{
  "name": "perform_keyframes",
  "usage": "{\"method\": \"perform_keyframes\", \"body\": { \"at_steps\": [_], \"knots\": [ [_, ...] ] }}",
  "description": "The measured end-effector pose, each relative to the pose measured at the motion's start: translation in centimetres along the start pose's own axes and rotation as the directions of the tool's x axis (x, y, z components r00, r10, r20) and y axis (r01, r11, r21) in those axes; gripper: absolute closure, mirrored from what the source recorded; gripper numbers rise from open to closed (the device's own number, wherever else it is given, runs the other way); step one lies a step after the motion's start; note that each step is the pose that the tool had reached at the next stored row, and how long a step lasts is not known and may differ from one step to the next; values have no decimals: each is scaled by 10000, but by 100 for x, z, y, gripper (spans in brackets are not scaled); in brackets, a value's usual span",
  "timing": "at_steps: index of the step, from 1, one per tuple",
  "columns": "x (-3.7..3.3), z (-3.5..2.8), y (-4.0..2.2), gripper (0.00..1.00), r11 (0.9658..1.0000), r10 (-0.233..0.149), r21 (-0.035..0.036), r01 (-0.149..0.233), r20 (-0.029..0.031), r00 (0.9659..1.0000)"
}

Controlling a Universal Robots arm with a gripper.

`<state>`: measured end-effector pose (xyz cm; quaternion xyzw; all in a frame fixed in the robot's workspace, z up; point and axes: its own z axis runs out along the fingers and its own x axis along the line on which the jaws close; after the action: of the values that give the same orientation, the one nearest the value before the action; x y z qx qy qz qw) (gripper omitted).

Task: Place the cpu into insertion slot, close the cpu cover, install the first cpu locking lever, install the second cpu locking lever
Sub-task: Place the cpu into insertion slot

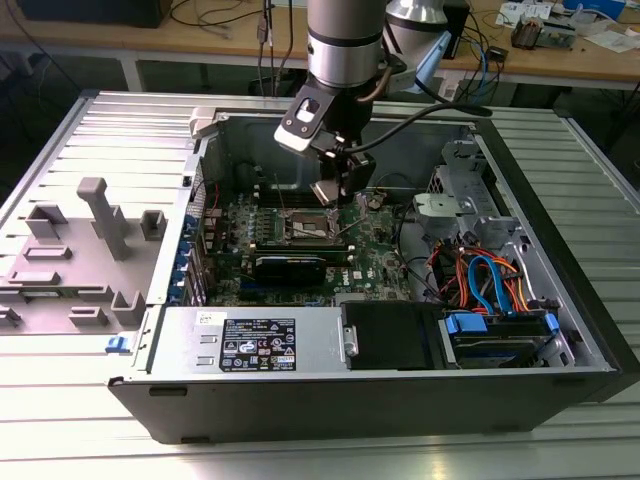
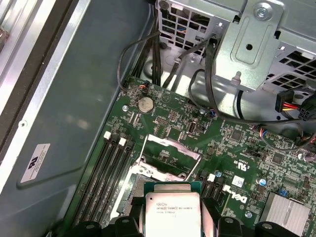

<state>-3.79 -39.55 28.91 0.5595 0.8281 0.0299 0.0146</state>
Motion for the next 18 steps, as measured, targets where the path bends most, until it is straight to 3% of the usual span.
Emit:
{"method": "perform_keyframes", "body": {
  "at_steps": [5, 18],
  "knots": [
    [0, 4, 0, 45, 9980, 639, -7, -639, 42, 9979],
    [0, 4, 0, 45, 9978, 658, -8, -658, 44, 9978]
  ]
}}
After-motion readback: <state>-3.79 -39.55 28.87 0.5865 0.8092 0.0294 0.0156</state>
